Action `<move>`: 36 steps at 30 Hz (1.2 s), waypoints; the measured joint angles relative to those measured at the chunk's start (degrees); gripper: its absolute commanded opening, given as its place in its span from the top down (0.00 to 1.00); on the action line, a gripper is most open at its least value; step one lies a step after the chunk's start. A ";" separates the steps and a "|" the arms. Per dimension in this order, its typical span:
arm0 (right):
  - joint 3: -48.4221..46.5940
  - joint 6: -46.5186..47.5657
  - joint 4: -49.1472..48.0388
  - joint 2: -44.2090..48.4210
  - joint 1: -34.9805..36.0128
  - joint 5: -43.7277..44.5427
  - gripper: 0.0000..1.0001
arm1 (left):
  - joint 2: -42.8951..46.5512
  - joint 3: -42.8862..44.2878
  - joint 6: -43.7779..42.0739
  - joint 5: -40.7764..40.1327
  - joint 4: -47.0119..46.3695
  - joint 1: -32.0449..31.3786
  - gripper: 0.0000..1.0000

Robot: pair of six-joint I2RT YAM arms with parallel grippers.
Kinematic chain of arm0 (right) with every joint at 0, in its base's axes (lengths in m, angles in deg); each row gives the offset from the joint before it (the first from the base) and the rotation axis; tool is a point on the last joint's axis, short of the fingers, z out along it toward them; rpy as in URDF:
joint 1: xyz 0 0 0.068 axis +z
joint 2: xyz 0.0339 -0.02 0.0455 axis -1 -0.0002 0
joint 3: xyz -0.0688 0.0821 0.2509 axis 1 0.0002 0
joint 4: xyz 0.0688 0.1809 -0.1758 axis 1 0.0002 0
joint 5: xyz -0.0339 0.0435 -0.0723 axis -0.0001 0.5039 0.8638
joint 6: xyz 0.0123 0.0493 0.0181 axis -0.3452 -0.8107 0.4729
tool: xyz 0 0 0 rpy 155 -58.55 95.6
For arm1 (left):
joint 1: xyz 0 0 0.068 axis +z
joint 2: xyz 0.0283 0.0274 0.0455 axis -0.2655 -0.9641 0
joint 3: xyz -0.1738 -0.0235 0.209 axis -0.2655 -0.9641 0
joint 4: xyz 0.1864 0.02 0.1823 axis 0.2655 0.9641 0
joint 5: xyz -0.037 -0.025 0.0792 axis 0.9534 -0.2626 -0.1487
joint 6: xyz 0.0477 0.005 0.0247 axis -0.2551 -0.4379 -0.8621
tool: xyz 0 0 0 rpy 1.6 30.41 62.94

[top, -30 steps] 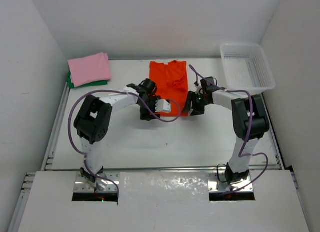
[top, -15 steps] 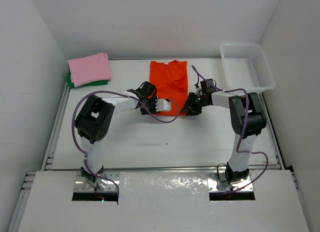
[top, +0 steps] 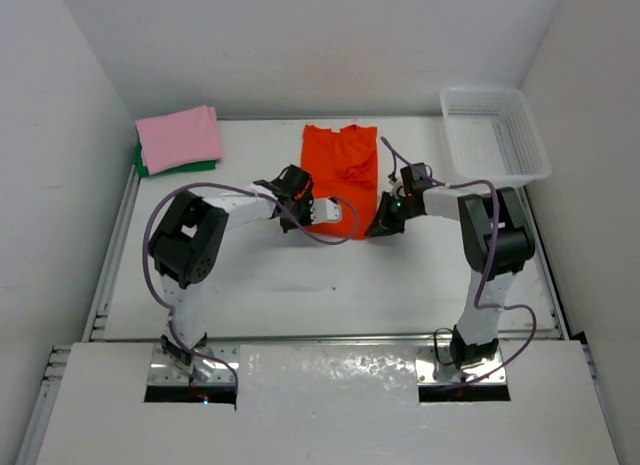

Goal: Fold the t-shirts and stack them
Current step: Grab one side of the 2/3 rectangular tshirt with both arms, then fold the long partially folded tshirt into a neat square

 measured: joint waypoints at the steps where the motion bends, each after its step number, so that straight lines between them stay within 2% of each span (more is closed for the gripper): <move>1: 1.18 1.05 0.57 1.05 0.13 0.09 1.00 | 0.66 -0.68 0.57 0.13 0.66 -0.15 1.00; 5: 7.56 4.98 5.22 8.37 2.03 0.24 1.00 | 6.86 -7.89 2.43 0.68 3.76 -3.10 1.00; 11: 18.25 8.09 12.70 25.05 9.57 1.20 1.00 | 22.14 -19.04 6.38 1.62 14.86 -14.38 1.00; 15: 23.87 7.30 17.75 36.41 14.40 0.83 1.00 | 30.67 -20.92 10.34 3.52 20.85 -15.78 1.00; 20: 22.47 5.16 24.65 46.29 17.79 1.20 1.00 | 38.38 -20.09 13.31 8.02 27.36 -16.02 1.00; 24: 14.60 4.87 29.00 44.52 17.18 0.04 1.00 | 39.21 -14.05 13.62 11.04 33.83 -14.93 1.00; 27: 8.48 5.73 30.51 39.67 14.19 -1.70 1.00 | 37.92 -8.76 13.25 14.60 36.28 -9.51 1.00; 31: 1.95 7.19 31.45 31.67 8.52 -4.39 1.00 | 28.85 0.57 12.96 19.19 37.90 1.03 1.00; 36: -7.91 8.81 31.63 21.14 5.86 -5.05 1.00 | 16.04 9.05 12.98 21.03 37.86 6.27 1.00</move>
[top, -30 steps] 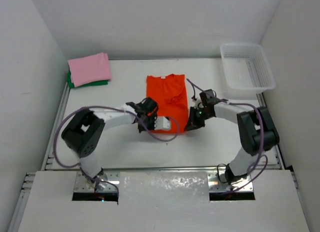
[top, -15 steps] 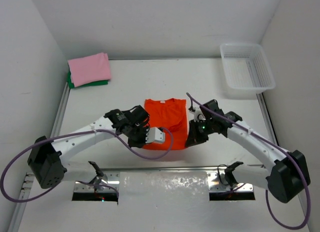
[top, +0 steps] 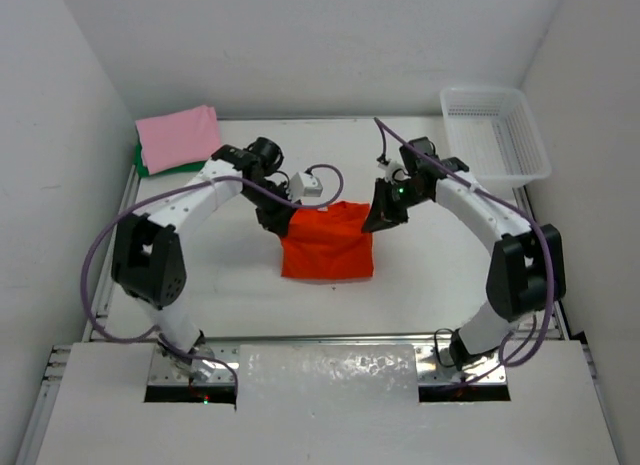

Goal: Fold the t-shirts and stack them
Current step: Fold the long partially folded tshirt into a neat square

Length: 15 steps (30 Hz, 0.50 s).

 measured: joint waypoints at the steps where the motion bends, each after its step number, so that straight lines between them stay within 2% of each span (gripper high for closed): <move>1: -1.77 0.07 -0.46 -1.92 -0.33 -0.07 1.00 | -1.90 1.57 0.11 0.22 0.46 0.55 1.00; 9: -9.90 0.04 -2.19 -12.20 -2.49 -0.15 1.00 | -11.63 14.08 3.91 0.55 -1.36 5.46 0.99; 15: -12.96 -0.85 -4.79 -18.05 -4.68 0.83 1.00 | -17.51 17.46 8.00 -0.31 -5.18 5.84 0.98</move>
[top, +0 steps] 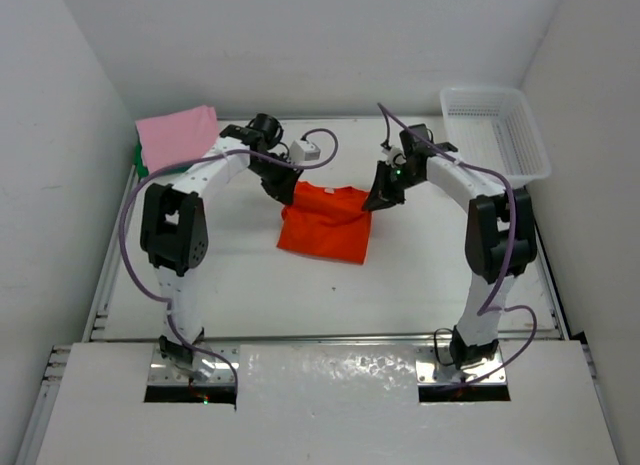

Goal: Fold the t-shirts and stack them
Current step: Fold the long partially folded tshirt into a neat square

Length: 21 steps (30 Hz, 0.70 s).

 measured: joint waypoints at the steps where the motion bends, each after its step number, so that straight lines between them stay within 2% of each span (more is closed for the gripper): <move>1: -0.20 -0.33 -0.66 -0.68 -0.50 0.15 1.00 | -1.03 0.42 0.87 -0.17 -0.61 -0.02 0.98; 4: -0.72 -1.57 -2.56 -2.16 -1.88 0.44 1.00 | -3.93 2.45 3.39 -0.68 -3.19 0.00 0.98; 7: -1.20 -2.60 -4.57 -3.17 -2.84 0.92 0.99 | -5.46 4.83 5.84 -1.53 -6.64 0.00 0.94; 9: -1.70 -3.41 -5.79 -4.02 -3.43 1.44 0.85 | -6.43 7.19 7.19 -1.99 -8.26 0.00 0.88; 10: -1.86 -3.74 -6.69 -4.50 -3.72 1.92 0.81 | -6.99 8.33 7.87 -2.25 -9.29 0.00 0.84; 11: -1.88 -3.98 -7.56 -4.96 -4.07 2.49 0.75 | -7.61 9.53 8.63 -2.69 -10.45 0.00 0.77; 13: -2.21 -4.76 -9.35 -6.25 -5.07 4.17 0.68 | -9.01 11.15 10.34 -3.72 -13.16 0.02 0.75; 16: -7.39 -4.94 -10.97 -11.13 -6.64 7.78 0.68 | -11.78 12.24 14.21 -7.67 -18.75 0.04 0.60; 19: -13.68 -4.63 -13.70 -16.04 -7.67 13.14 0.70 | -16.48 15.17 17.46 -12.61 -24.11 0.02 0.52; 21: -15.17 -3.67 -14.75 -16.79 -8.02 17.33 0.72 | -20.55 19.30 18.99 -15.98 -26.23 0.07 0.52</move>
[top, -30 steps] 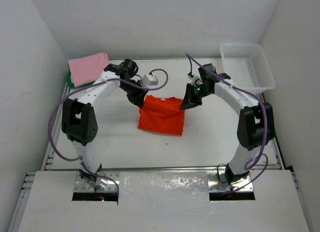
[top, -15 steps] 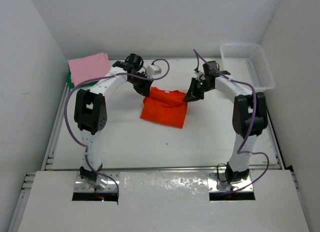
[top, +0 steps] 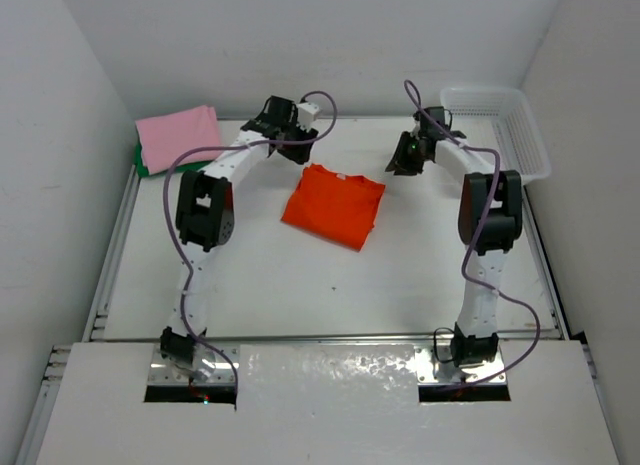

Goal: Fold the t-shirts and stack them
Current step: Fold the long partially folded tshirt into a neat square

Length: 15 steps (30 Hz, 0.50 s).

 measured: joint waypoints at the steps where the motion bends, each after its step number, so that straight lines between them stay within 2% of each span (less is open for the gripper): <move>1: -0.33 0.81 -0.09 0.13 -0.15 1.95 0.72 | -2.43 3.19 0.76 -2.19 0.00 0.09 0.52; 3: 0.24 3.10 -0.96 1.62 -0.28 4.37 0.75 | -6.08 9.09 2.32 -4.39 0.13 0.55 0.53; 5: 3.87 5.49 -2.25 5.77 0.04 5.81 0.77 | -6.08 10.16 4.20 -3.85 -0.20 1.57 0.54; 6: 7.39 6.78 -3.41 9.18 0.46 6.45 0.82 | -4.68 8.41 4.70 -2.19 -1.16 2.34 0.56; 11: 21.66 8.63 -7.19 24.96 6.14 6.03 0.91 | 12.07 -10.71 4.66 6.69 -3.28 5.20 0.58; 15: 24.37 5.99 -12.44 23.98 10.38 1.55 0.95 | 16.61 -12.33 4.04 13.57 -4.15 2.51 0.64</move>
